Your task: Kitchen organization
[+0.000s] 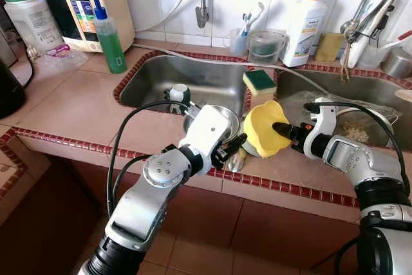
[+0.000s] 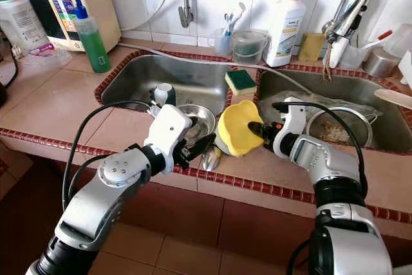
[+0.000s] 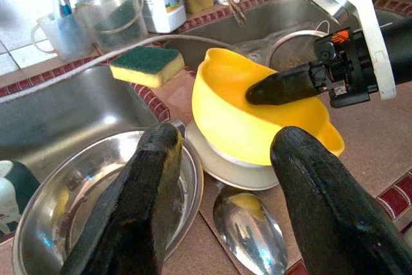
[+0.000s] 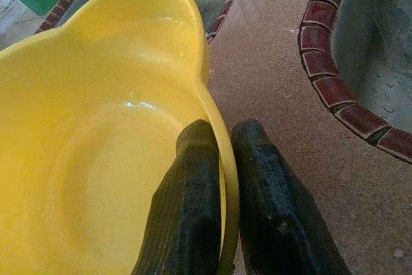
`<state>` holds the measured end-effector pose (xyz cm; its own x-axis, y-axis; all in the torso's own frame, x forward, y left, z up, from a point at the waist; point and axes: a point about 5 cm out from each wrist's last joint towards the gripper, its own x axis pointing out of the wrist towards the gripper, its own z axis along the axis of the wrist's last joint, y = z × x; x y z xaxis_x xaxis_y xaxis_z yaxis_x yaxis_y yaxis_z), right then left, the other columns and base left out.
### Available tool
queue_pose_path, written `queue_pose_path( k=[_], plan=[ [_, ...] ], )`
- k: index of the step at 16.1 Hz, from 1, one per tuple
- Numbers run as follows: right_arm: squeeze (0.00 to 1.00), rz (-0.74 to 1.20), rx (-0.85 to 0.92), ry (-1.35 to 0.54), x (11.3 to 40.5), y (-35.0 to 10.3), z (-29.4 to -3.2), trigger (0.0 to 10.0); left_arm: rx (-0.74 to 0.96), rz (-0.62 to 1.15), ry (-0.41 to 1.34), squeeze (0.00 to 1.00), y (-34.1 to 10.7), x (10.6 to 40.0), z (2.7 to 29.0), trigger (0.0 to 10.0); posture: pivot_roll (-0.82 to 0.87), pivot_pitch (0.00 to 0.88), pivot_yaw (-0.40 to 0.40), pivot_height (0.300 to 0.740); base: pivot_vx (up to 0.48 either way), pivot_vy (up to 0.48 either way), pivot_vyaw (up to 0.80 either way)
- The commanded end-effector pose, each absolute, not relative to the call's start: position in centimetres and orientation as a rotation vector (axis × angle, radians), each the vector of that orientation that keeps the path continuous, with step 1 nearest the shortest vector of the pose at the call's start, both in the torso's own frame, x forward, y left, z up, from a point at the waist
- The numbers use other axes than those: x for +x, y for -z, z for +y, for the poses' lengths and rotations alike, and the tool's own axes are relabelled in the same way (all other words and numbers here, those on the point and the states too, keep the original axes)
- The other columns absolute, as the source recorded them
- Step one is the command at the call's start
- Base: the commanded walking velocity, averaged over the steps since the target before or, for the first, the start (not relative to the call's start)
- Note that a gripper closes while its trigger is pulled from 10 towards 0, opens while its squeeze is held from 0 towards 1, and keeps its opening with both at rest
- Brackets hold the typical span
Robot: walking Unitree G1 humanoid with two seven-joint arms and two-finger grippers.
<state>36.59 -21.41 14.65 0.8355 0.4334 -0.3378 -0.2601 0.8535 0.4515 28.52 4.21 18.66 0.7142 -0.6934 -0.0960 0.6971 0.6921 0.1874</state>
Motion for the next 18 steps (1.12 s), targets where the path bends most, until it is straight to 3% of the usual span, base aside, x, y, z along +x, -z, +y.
queue_pose_path(
  k=[1, 2, 3, 4, 18],
  plan=[
    [0.00, 0.401, 0.412, -0.385, 37.0, -15.9, -21.3, 0.0, 0.225, 0.011, 0.775, 0.00, -18.8, 28.3, 4.3, 10.0, -0.21, 0.034, 0.029, 0.740, 0.000, 0.000, 0.00],
    [0.00, 0.410, 0.403, -0.375, 37.0, -15.8, -21.5, 1.6, 0.230, 0.009, 0.776, 0.00, -18.8, 28.4, 4.3, 10.0, -0.21, 0.034, 0.030, 0.740, 0.000, 0.000, 0.00],
    [0.00, 0.413, 0.399, -0.372, 37.0, -15.8, -21.5, 1.6, 0.231, 0.009, 0.776, 0.00, -18.8, 28.4, 4.4, 10.0, -0.21, 0.034, 0.031, 0.740, 0.000, 0.000, 0.00],
    [0.00, 0.436, 0.376, -0.361, 36.8, -15.5, -21.7, 10.0, 0.230, 0.009, 0.775, 0.00, -18.9, 28.4, 4.4, 10.0, -0.21, 0.035, 0.032, 0.740, 0.000, 0.000, 0.00],
    [0.00, 0.437, 0.269, -0.325, 37.2, -16.3, -22.8, 10.0, 0.236, 0.009, 0.782, 0.00, -18.9, 28.5, 4.2, 10.0, -0.21, 0.038, 0.042, 0.740, 0.000, 0.000, 0.00]
  ],
)
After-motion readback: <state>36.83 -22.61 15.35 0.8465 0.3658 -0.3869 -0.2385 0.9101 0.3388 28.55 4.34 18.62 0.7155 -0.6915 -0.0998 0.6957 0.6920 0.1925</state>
